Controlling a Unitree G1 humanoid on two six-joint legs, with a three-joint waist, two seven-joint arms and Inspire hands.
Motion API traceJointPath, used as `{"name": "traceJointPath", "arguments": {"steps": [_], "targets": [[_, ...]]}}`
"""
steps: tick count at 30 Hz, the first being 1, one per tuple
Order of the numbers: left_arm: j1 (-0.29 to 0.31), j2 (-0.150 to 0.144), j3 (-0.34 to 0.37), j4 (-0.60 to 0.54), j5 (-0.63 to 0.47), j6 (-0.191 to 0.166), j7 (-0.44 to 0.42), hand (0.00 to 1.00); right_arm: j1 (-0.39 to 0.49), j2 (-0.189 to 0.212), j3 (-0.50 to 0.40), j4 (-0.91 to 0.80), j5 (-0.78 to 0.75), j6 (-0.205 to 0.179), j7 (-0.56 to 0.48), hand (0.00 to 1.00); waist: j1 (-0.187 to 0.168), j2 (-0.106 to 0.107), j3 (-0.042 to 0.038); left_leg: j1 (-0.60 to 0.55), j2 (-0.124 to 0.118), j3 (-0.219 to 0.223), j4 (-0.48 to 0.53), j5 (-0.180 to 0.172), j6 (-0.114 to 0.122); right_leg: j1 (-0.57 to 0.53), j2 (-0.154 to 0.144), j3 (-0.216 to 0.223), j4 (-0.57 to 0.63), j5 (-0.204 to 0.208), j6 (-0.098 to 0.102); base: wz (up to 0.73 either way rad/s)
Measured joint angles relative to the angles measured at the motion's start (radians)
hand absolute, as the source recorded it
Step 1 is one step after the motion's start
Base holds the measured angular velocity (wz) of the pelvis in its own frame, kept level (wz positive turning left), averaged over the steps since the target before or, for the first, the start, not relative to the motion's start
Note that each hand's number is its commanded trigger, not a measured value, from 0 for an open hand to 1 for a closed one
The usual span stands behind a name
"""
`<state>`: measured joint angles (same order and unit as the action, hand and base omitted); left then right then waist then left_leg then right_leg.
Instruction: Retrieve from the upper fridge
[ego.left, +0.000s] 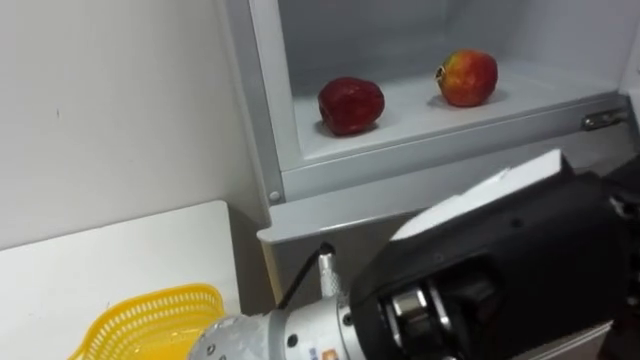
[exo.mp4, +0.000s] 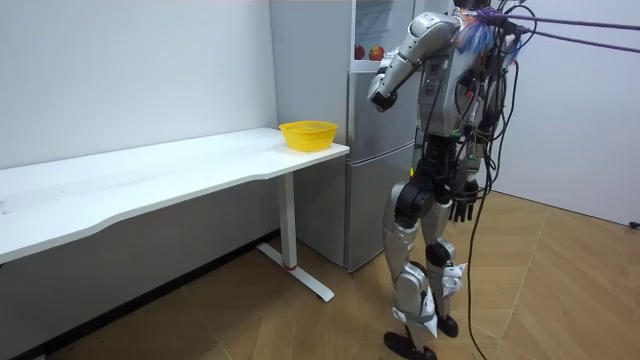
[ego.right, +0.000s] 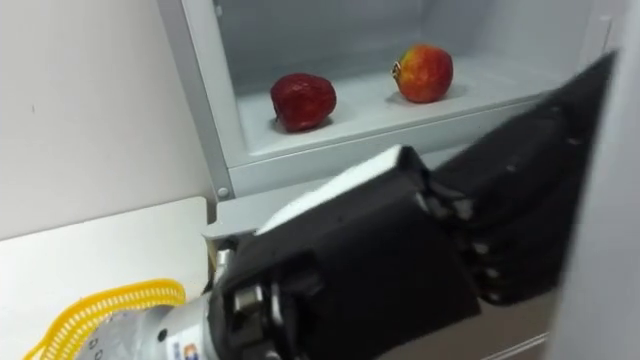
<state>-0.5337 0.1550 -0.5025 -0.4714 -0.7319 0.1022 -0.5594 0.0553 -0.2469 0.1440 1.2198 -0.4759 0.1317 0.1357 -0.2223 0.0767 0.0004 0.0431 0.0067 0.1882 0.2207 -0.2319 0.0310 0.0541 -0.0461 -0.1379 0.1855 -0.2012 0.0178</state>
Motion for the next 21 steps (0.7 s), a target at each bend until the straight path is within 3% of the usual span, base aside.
{"name": "traceJointPath", "arguments": {"steps": [7,13,21], "targets": [[-0.050,-0.011,-0.025,0.010,0.000,0.000,0.009,0.00,-0.028,0.005,0.011,0.002,0.004,-0.001,0.008,0.00,-0.037,0.005,-0.0025,0.005,0.001,0.003,0.000,0.000,0.000,0.002,0.002,0.010,0.000,0.001,-0.001,-0.03],[-0.053,-0.032,-0.055,0.021,0.001,0.000,0.008,0.00,-0.035,0.005,0.010,0.038,0.070,-0.008,-0.002,0.00,-0.076,0.013,-0.0022,0.005,0.002,0.003,0.003,0.000,0.000,0.003,0.003,0.012,0.001,0.001,-0.001,-0.01],[-0.075,-0.033,-0.086,0.021,0.001,0.001,0.017,0.00,-0.039,-0.002,0.010,0.091,0.100,-0.009,-0.003,0.00,-0.094,0.022,-0.0008,0.018,0.002,0.005,0.002,0.000,0.000,0.001,0.007,0.046,0.000,0.001,-0.001,-0.10]]}}
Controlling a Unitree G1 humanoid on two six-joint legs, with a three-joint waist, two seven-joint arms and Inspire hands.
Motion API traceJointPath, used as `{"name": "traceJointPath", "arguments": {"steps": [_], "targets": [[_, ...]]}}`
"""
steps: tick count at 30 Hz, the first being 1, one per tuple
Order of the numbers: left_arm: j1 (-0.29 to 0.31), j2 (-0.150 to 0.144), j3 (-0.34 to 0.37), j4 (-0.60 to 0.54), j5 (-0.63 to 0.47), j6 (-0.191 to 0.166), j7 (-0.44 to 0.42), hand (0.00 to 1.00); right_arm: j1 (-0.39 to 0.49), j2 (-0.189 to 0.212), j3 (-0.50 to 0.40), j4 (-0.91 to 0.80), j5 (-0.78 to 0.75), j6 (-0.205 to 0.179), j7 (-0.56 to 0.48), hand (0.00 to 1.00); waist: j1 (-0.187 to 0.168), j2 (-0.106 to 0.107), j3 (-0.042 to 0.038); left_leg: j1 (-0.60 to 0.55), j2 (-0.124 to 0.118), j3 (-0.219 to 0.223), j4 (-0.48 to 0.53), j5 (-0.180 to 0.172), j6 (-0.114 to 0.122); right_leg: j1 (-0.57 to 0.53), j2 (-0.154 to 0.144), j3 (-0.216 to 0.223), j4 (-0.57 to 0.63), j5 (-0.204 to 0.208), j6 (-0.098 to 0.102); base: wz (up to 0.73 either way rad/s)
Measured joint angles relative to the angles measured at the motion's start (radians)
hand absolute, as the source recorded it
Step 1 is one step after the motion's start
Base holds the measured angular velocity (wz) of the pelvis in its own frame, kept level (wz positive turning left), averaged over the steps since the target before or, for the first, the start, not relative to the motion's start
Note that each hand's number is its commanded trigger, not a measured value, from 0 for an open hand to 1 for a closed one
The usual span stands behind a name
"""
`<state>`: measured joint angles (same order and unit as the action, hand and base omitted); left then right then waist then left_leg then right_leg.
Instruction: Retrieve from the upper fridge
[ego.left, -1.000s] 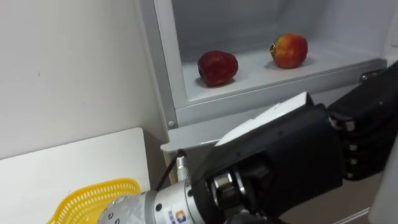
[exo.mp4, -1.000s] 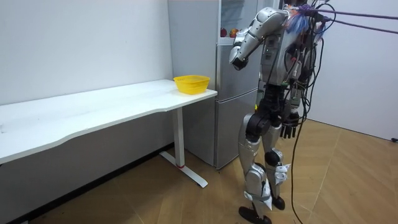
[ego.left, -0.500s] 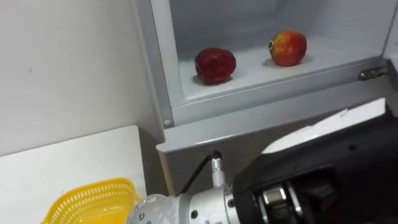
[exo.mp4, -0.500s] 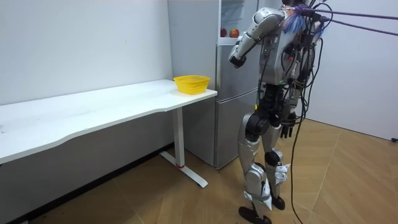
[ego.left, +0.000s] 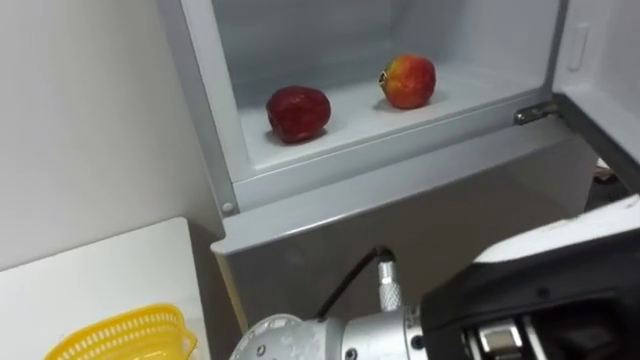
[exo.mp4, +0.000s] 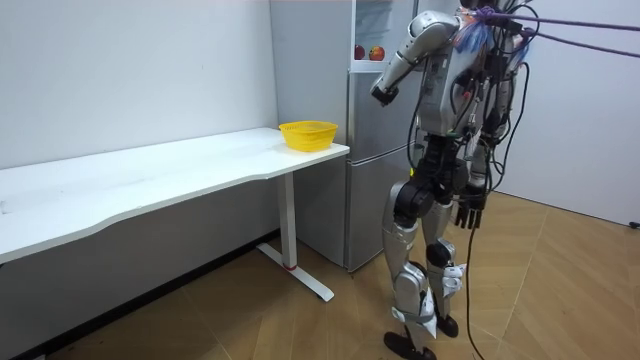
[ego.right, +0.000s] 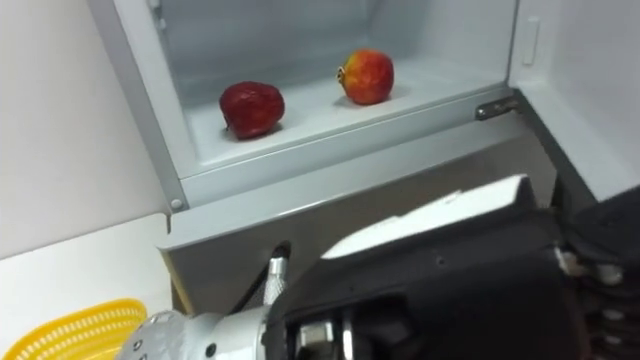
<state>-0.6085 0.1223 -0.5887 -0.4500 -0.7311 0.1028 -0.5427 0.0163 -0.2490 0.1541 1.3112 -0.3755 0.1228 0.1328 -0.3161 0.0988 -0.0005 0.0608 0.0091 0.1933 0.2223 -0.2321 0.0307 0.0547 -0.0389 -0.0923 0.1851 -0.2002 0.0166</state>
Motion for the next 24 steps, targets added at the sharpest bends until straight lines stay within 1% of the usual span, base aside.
{"name": "traceJointPath", "arguments": {"steps": [3,8,11,15,18,21,23,24], "targets": [[-0.017,-0.001,-0.002,0.002,0.001,0.001,0.008,0.00,0.001,0.000,0.000,0.010,-0.001,0.001,0.001,0.00,-0.012,0.005,0.0003,-0.001,0.001,0.006,0.000,0.000,0.000,-0.001,0.001,0.001,0.000,0.000,0.000,0.00],[-0.030,-0.034,-0.014,0.014,0.028,0.002,0.015,0.00,0.000,0.000,0.009,0.019,-0.001,0.000,0.001,0.00,-0.028,0.007,0.0001,-0.003,0.003,0.012,-0.001,0.000,0.000,-0.001,0.003,0.002,0.000,0.001,-0.001,0.00],[-0.034,-0.041,-0.017,0.024,0.028,0.001,0.021,0.00,-0.015,0.000,0.033,0.018,0.010,0.000,0.002,0.00,-0.035,0.007,0.0004,-0.003,0.006,0.023,-0.001,0.000,0.000,-0.001,0.004,0.003,0.000,0.002,-0.003,-0.03],[-0.035,-0.043,-0.019,0.024,0.047,0.000,0.022,0.00,-0.022,-0.003,0.033,0.019,0.014,-0.003,0.002,0.00,-0.034,0.006,0.0008,0.002,0.008,0.026,-0.003,0.000,0.000,0.000,0.005,0.006,0.000,0.002,-0.003,-0.02],[-0.035,-0.045,-0.018,0.025,0.078,-0.001,0.023,0.00,-0.034,-0.004,0.043,0.019,0.014,-0.003,0.002,0.00,-0.033,0.004,0.0027,0.002,0.008,0.027,-0.003,0.000,0.000,0.000,0.006,0.007,0.000,0.002,-0.004,0.00],[-0.035,-0.040,-0.018,0.026,0.078,0.000,0.023,0.00,-0.043,-0.004,0.043,0.016,0.021,-0.001,0.005,0.00,-0.022,0.000,0.0055,0.003,0.008,0.026,-0.004,0.000,0.000,0.001,0.006,0.007,0.000,0.002,-0.004,0.00],[-0.032,-0.028,-0.018,0.026,0.086,0.000,0.023,0.00,-0.047,-0.004,0.044,0.021,0.035,-0.001,0.010,0.00,-0.006,-0.006,0.0096,0.006,0.009,0.022,-0.005,0.000,-0.001,0.004,0.008,0.007,0.000,0.003,-0.005,0.02],[-0.030,-0.025,-0.018,0.026,0.090,0.000,0.023,0.00,-0.049,-0.004,0.044,0.021,0.037,-0.001,0.010,0.00,-0.001,-0.006,0.0100,0.005,0.009,0.022,-0.005,0.000,-0.001,0.004,0.008,0.007,0.000,0.003,-0.005,0.04]]}}
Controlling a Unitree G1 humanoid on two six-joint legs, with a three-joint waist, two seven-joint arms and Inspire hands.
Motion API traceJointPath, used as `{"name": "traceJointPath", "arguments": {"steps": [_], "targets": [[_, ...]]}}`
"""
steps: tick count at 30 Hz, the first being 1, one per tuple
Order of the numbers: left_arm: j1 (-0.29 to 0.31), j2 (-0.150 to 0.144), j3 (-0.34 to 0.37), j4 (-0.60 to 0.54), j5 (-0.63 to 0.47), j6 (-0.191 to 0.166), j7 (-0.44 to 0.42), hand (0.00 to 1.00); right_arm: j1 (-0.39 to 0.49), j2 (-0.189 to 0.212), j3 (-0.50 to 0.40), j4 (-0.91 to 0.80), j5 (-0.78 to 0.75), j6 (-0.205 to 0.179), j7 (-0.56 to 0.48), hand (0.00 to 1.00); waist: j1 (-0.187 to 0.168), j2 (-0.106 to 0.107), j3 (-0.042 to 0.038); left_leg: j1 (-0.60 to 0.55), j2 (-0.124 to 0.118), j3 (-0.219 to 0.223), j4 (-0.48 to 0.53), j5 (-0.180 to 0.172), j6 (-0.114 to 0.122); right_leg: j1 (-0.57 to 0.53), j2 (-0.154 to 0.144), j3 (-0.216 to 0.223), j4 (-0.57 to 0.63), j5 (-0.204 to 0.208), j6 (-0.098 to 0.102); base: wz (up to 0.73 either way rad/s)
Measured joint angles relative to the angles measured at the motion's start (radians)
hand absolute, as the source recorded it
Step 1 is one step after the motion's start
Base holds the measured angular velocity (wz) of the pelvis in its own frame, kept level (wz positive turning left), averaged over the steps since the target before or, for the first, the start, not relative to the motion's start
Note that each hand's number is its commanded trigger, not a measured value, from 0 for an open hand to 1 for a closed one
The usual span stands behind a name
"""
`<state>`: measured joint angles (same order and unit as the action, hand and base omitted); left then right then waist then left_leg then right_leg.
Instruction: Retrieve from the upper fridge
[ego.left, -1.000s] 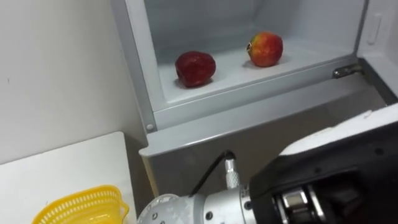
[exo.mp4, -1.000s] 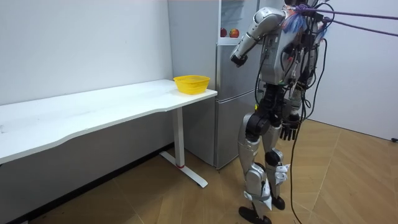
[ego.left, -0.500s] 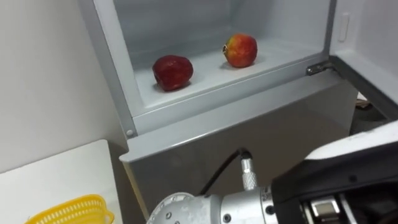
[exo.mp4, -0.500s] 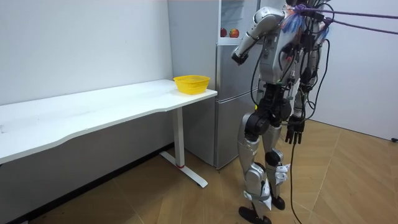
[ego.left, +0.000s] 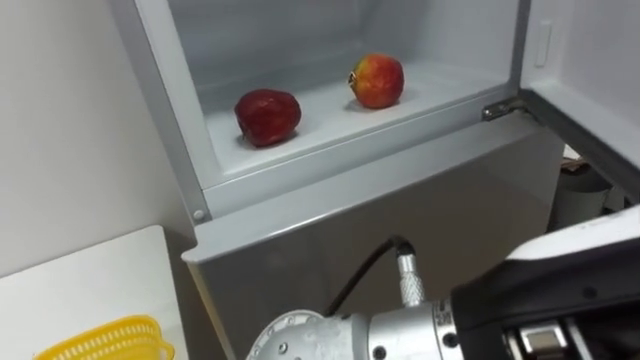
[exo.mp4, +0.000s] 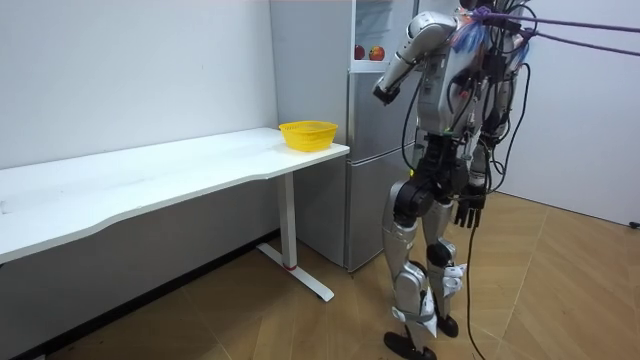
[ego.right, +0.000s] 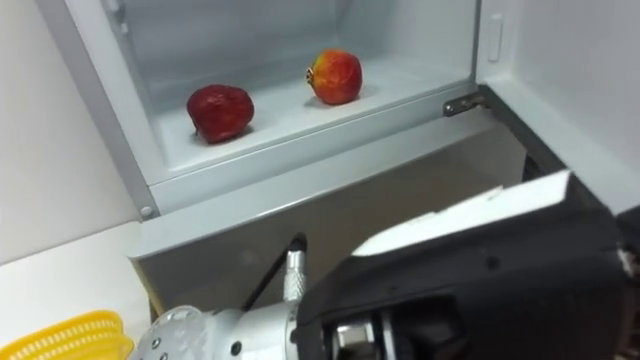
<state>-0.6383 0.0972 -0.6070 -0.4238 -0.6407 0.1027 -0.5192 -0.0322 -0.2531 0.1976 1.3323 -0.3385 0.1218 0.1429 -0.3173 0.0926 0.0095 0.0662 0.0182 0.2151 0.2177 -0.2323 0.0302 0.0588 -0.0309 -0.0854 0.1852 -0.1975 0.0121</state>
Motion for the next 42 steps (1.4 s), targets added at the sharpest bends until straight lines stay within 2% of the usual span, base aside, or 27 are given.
{"name": "traceJointPath", "arguments": {"steps": [4,7,8,11,13,15,17,21,24,25,27,29,30,31,33,35,37,38,41,42], "targets": [[0.027,0.040,0.012,-0.001,0.031,0.002,0.001,0.00,-0.009,-0.002,0.001,-0.010,-0.007,-0.002,0.003,0.00,0.054,-0.007,0.0045,0.000,0.001,-0.003,-0.007,0.001,-0.001,-0.005,0.002,0.001,0.002,0.000,0.000,0.01],[0.035,0.081,0.017,-0.009,0.066,0.002,0.001,0.00,-0.025,-0.009,0.003,-0.008,-0.027,-0.013,0.015,0.00,0.084,-0.015,0.0088,-0.008,-0.001,-0.026,-0.004,0.001,-0.002,-0.004,-0.002,-0.033,0.000,0.001,-0.001,0.21],[0.035,0.090,0.021,-0.014,0.067,0.002,0.001,0.00,-0.026,-0.016,0.007,-0.011,-0.021,-0.021,0.017,0.00,0.097,-0.018,0.0080,-0.011,-0.003,-0.032,-0.004,0.001,-0.001,0.000,-0.005,-0.048,0.001,0.001,-0.001,0.31],[0.035,0.095,0.058,-0.020,0.091,0.001,0.009,0.00,-0.040,-0.028,0.007,-0.009,-0.011,-0.022,0.023,0.00,0.153,-0.024,0.0069,-0.001,-0.006,-0.055,-0.005,0.002,-0.002,0.014,-0.006,-0.058,0.000,0.001,-0.001,0.13],[0.035,0.097,0.082,-0.024,0.092,0.001,0.028,0.00,-0.059,-0.027,0.008,-0.009,-0.006,-0.025,0.024,0.00,0.167,-0.029,0.0053,-0.003,-0.010,-0.081,-0.005,0.003,-0.004,0.026,-0.007,-0.074,-0.003,0.001,-0.001,0.19],[0.036,0.096,0.111,-0.027,0.094,0.001,0.044,0.00,-0.075,-0.028,0.007,-0.007,-0.008,-0.035,0.022,0.00,0.182,-0.032,0.0050,-0.002,-0.014,-0.087,-0.005,0.004,-0.005,0.026,-0.009,-0.084,-0.005,0.001,-0.001,0.20],[0.053,0.096,0.161,-0.039,0.123,0.000,0.076,0.00,-0.079,-0.024,0.007,-0.015,-0.015,-0.045,0.020,0.00,0.212,-0.039,-0.0019,-0.002,-0.012,-0.087,-0.005,0.007,-0.006,0.029,-0.009,-0.088,-0.005,0.001,-0.001,0.00],[0.102,0.101,0.237,-0.102,0.165,-0.003,0.138,0.00,-0.060,-0.013,0.007,-0.017,-0.011,-0.049,-0.006,0.00,0.242,-0.052,-0.0082,-0.004,-0.008,-0.091,-0.005,0.008,-0.008,0.030,-0.008,-0.095,0.000,0.001,-0.001,0.04],[0.127,0.107,0.305,-0.135,0.187,-0.023,0.172,0.00,-0.040,-0.008,0.002,-0.007,-0.020,-0.063,-0.038,0.00,0.252,-0.057,-0.0117,0.000,-0.013,-0.112,-0.004,0.009,-0.007,0.041,-0.011,-0.109,-0.001,0.001,-0.001,0.12],[0.157,0.109,0.348,-0.163,0.202,-0.029,0.183,0.00,-0.015,-0.006,-0.011,-0.008,-0.036,-0.077,-0.056,0.00,0.264,-0.057,-0.0134,0.009,-0.014,-0.113,-0.005,0.009,-0.006,0.050,-0.011,-0.107,-0.003,0.001,-0.001,0.00],[0.205,0.112,0.423,-0.190,0.214,-0.048,0.212,0.00,0.022,0.000,-0.033,-0.009,-0.062,-0.078,-0.066,0.00,0.281,-0.056,-0.0160,0.020,-0.013,-0.112,-0.005,0.009,-0.007,0.061,-0.011,-0.107,-0.004,0.001,-0.001,-0.02],[0.257,0.120,0.521,-0.214,0.226,-0.076,0.281,0.00,0.064,0.005,-0.066,-0.014,-0.081,-0.078,-0.068,0.00,0.300,-0.057,-0.0174,0.022,-0.014,-0.109,-0.005,0.009,-0.007,0.059,-0.011,-0.109,-0.003,0.000,-0.002,0.00],[0.273,0.121,0.544,-0.216,0.241,-0.088,0.301,0.00,0.071,0.009,-0.072,-0.013,-0.089,-0.077,-0.070,0.00,0.303,-0.059,-0.0182,0.021,-0.015,-0.110,-0.004,0.009,-0.007,0.062,-0.011,-0.110,-0.003,-0.002,-0.004,0.07],[0.312,0.122,0.589,-0.217,0.264,-0.112,0.332,0.00,0.086,0.019,-0.088,-0.012,-0.094,-0.079,-0.081,0.00,0.308,-0.062,-0.0193,0.021,-0.016,-0.112,0.000,0.009,-0.007,0.068,-0.012,-0.115,-0.004,-0.003,-0.005,0.00],[0.375,0.122,0.679,-0.216,0.284,-0.120,0.373,0.00,0.113,0.029,-0.136,-0.003,-0.097,-0.089,-0.088,0.00,0.327,-0.064,-0.0191,0.031,-0.017,-0.112,0.002,0.009,-0.007,0.070,-0.012,-0.112,-0.003,-0.006,-0.006,0.00],[0.447,0.139,0.834,-0.216,0.319,-0.135,0.467,0.00,0.143,0.030,-0.218,-0.002,-0.120,-0.098,-0.088,0.00,0.345,-0.066,-0.0201,0.031,-0.016,-0.115,0.005,0.009,-0.007,0.067,-0.012,-0.112,0.003,-0.012,-0.007,0.03],[0.498,0.162,0.927,-0.216,0.325,-0.155,0.554,0.00,0.168,0.030,-0.262,-0.003,-0.136,-0.099,-0.098,0.00,0.348,-0.066,-0.0202,0.029,-0.016,-0.130,0.005,0.009,-0.007,0.070,-0.011,-0.116,0.001,-0.013,-0.007,0.15],[0.529,0.162,0.976,-0.216,0.324,-0.169,0.607,0.00,0.183,0.030,-0.275,-0.005,-0.137,-0.097,-0.105,0.00,0.362,-0.066,-0.0204,0.029,-0.016,-0.135,0.005,0.009,-0.007,0.071,-0.011,-0.120,0.001,-0.013,-0.006,0.14],[0.605,0.160,1.077,-0.202,0.297,-0.201,0.707,0.00,0.213,0.035,-0.275,-0.017,-0.139,-0.098,-0.120,0.00,0.402,-0.060,-0.0174,0.032,-0.017,-0.136,0.003,0.009,-0.007,0.074,-0.011,-0.120,0.003,-0.012,-0.007,-0.02],[0.621,0.159,1.093,-0.197,0.296,-0.205,0.725,0.00,0.216,0.035,-0.277,-0.018,-0.139,-0.099,-0.120,0.00,0.403,-0.063,-0.0187,0.033,-0.017,-0.136,0.003,0.009,-0.007,0.074,-0.012,-0.121,0.003,-0.012,-0.007,0.04]]}}
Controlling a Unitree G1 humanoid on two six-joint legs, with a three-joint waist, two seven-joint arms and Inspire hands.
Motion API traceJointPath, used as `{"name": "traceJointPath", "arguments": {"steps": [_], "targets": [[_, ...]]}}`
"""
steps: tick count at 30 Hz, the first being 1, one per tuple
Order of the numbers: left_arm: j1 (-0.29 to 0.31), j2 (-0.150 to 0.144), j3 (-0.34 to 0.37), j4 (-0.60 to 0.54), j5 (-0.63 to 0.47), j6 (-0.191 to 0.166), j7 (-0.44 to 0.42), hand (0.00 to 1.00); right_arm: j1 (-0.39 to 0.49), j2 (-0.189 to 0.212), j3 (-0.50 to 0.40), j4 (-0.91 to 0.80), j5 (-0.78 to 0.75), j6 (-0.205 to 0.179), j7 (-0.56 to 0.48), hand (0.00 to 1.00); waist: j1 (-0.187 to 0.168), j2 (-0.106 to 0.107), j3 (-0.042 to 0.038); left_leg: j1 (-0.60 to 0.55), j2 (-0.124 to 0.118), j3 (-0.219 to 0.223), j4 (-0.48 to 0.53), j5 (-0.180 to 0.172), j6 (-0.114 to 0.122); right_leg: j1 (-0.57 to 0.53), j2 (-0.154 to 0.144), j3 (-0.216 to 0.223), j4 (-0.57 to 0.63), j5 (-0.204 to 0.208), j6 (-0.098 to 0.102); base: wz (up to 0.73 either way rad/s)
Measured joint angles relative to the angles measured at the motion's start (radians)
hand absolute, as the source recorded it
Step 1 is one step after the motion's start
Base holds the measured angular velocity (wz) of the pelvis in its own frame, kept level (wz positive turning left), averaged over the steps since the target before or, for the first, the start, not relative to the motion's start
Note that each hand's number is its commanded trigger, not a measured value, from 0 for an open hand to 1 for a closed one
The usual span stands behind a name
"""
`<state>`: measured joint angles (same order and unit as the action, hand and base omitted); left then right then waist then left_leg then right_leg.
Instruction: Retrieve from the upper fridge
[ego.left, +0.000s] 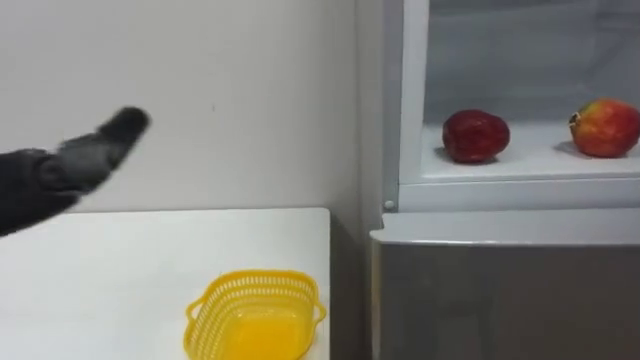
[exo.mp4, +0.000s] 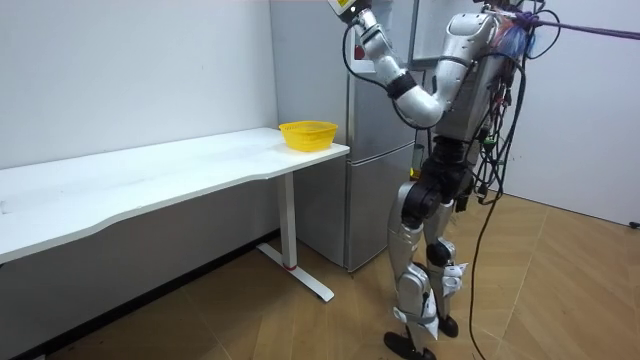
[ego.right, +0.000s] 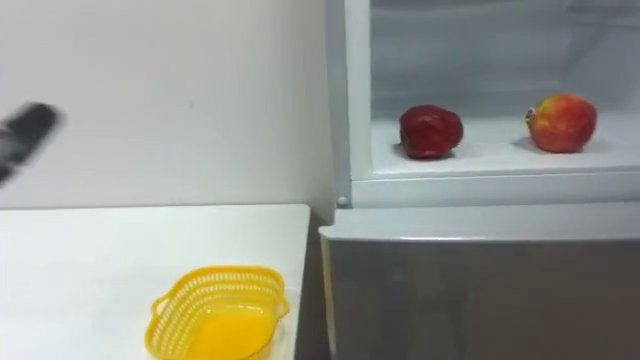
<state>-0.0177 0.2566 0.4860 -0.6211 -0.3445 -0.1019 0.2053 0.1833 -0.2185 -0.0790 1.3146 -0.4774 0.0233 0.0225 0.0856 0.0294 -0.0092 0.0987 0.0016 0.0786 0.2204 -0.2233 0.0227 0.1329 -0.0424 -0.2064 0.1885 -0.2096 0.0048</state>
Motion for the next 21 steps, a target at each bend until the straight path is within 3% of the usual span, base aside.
{"name": "traceJointPath", "arguments": {"steps": [2,4,6,8,10,14,18,21], "targets": [[0.082,-0.010,0.063,0.052,0.003,-0.031,0.057,0.00,0.003,0.000,-0.021,-0.008,-0.008,0.001,0.001,0.00,0.007,0.011,0.0041,-0.002,-0.001,0.000,-0.002,0.000,0.000,-0.001,0.000,0.005,0.000,-0.001,0.000,0.00],[0.132,-0.024,0.093,0.103,0.005,-0.031,0.114,0.00,0.004,0.000,-0.021,-0.042,-0.009,0.010,0.004,0.00,0.011,0.013,0.0045,-0.008,-0.008,-0.006,-0.009,0.000,0.000,-0.005,0.001,0.002,0.000,-0.003,0.001,0.04],[0.173,-0.025,0.093,0.174,0.005,-0.031,0.161,0.00,0.006,0.000,-0.021,-0.065,0.000,0.022,0.012,0.00,0.004,0.011,0.0039,-0.016,-0.013,-0.031,-0.007,0.000,0.000,-0.004,-0.001,-0.011,-0.001,-0.003,0.001,0.16],[0.245,-0.054,0.085,0.272,-0.001,-0.029,0.198,0.00,0.001,0.000,-0.022,-0.070,-0.004,0.024,0.015,0.00,0.000,0.012,0.0043,-0.015,-0.015,-0.036,-0.001,0.000,0.000,-0.004,-0.002,-0.016,0.000,-0.003,0.001,0.08],[0.264,-0.081,0.077,0.370,-0.005,-0.029,0.220,0.00,0.000,0.009,-0.022,-0.071,-0.007,0.033,0.015,0.00,0.001,0.006,0.0040,-0.016,-0.015,-0.040,0.000,0.000,0.000,-0.003,-0.002,-0.018,-0.001,-0.003,0.001,0.05],[0.307,-0.106,0.014,0.594,-0.016,-0.003,0.250,0.00,-0.006,0.020,-0.022,-0.083,-0.008,0.044,0.026,0.00,0.003,-0.002,0.0047,-0.018,-0.016,-0.043,-0.008,0.000,0.000,-0.001,-0.003,-0.022,-0.005,-0.004,0.002,0.01],[0.320,-0.115,-0.059,0.801,-0.014,-0.004,0.249,0.00,-0.010,0.020,-0.022,-0.094,-0.050,0.054,0.031,0.00,0.000,-0.011,0.0073,-0.016,-0.016,-0.041,-0.017,0.000,0.000,-0.002,-0.004,-0.018,-0.003,-0.005,0.002,-0.02],[0.316,-0.117,-0.137,1.029,-0.015,0.003,0.222,0.00,-0.022,0.024,-0.022,-0.096,-0.049,0.065,0.047,0.00,-0.008,-0.014,0.0065,-0.015,-0.016,-0.042,-0.017,0.000,0.001,0.004,-0.006,-0.021,-0.005,-0.005,0.003,0.00]]}}
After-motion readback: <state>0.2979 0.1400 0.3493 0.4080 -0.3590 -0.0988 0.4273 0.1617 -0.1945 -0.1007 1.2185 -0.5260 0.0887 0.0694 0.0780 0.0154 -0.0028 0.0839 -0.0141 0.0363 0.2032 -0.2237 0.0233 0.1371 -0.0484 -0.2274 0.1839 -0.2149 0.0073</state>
